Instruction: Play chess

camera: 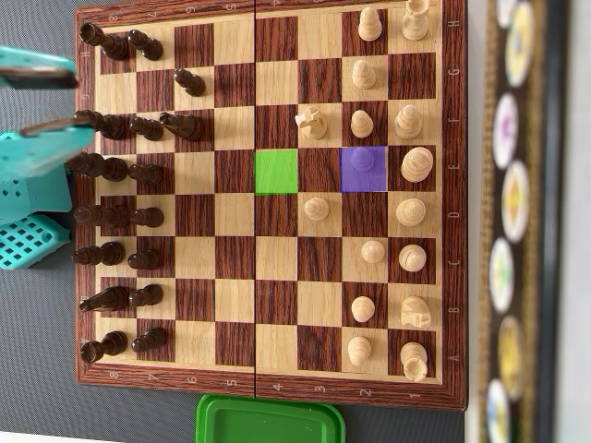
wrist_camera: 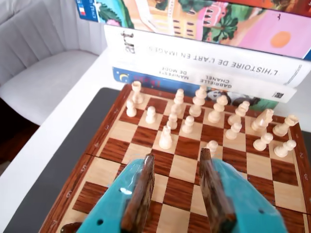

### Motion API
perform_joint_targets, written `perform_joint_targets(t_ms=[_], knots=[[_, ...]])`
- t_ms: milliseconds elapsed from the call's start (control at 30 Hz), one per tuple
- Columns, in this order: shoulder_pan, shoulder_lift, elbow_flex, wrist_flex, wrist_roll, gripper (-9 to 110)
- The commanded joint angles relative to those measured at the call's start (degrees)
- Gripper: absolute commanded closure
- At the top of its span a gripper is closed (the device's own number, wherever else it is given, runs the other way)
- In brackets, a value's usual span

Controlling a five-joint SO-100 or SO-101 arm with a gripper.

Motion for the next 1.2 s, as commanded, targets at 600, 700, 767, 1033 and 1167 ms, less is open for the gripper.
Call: perform_joint_targets(t_ms=[600, 700, 767, 1033, 1167], knots=[[0.18, -46.32, -27.07, 12.48, 0.26, 87], [0.18, -56.69, -32.61, 12.48, 0.0, 87], [0.44, -63.37, -36.91, 12.48, -0.09, 87], [4.04, -84.2, -51.59, 12.57, 0.18, 87], [7.03, -91.41, -56.43, 12.57, 0.35, 87]])
